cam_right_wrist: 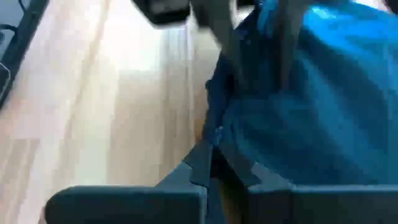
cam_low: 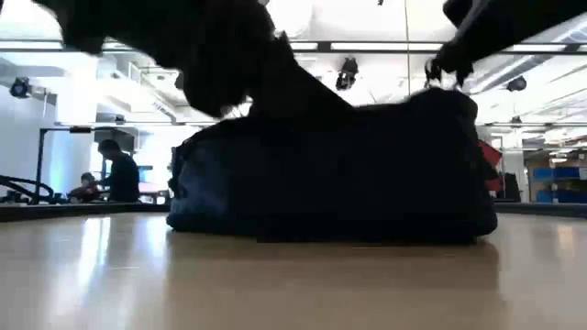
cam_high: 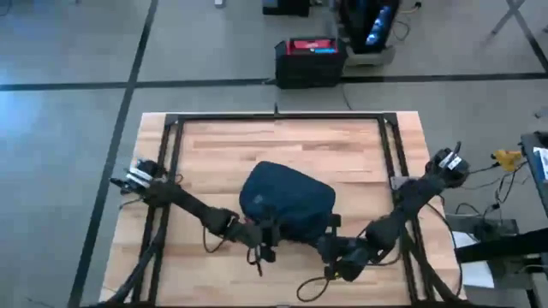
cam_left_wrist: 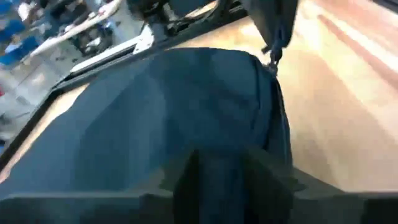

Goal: Unpack backpack
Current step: Open the dark blue backpack

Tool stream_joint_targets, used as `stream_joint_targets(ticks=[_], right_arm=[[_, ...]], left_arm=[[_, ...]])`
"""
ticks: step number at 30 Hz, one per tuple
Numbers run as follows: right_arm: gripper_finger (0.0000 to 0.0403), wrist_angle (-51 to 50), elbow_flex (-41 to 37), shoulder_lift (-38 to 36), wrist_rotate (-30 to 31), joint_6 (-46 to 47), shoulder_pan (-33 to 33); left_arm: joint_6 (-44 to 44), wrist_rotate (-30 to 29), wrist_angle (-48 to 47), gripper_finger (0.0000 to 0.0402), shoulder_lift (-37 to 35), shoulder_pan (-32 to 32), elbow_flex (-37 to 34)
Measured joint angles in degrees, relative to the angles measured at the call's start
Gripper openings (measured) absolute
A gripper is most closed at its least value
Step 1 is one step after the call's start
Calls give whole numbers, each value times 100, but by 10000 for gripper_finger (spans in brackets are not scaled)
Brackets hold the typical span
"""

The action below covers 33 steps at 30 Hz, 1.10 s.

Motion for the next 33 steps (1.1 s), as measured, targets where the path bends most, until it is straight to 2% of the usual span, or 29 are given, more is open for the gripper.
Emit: stream_joint_targets(ticks=[4, 8, 11, 13, 15, 16, 20, 24, 27, 30, 33], right_arm=[[0, -31, -31, 20, -3, 33, -2], [0, -40, -36, 20, 0, 44, -4], [0, -94, -33, 20, -12, 45, 4], [0, -263, -22, 16, -44, 121, 7], [0, -521, -20, -13, -65, 300, 17], [0, -663, -15, -25, -65, 413, 17], [0, -1306, -13, -36, -78, 908, 66], [0, -2010, -13, -39, -81, 1554, 158], [0, -2345, -13, -39, -72, 1954, 225], [0, -2134, -15, -39, 58, 2001, 227], [0, -1696, -15, -39, 82, 1662, 198]], left_arm=[[146, -38, 69, 212, 460, 32, 262], [1, -620, 10, 232, 797, 28, 540], [-195, -780, -276, 188, 825, 33, 677], [-256, -783, -545, 127, 747, -3, 725], [-262, -813, -877, 46, 598, -71, 731], [-303, -831, -1016, 25, 516, -104, 730], [-504, -1284, -1737, 4, 117, -296, 666], [-884, -1842, -2723, 1, -306, -526, 554], [-1209, -1894, -3254, 0, -609, -622, 479], [-1136, -1686, -2912, 1, -692, -606, 432], [-609, -1150, -1897, 10, -555, -503, 428]])
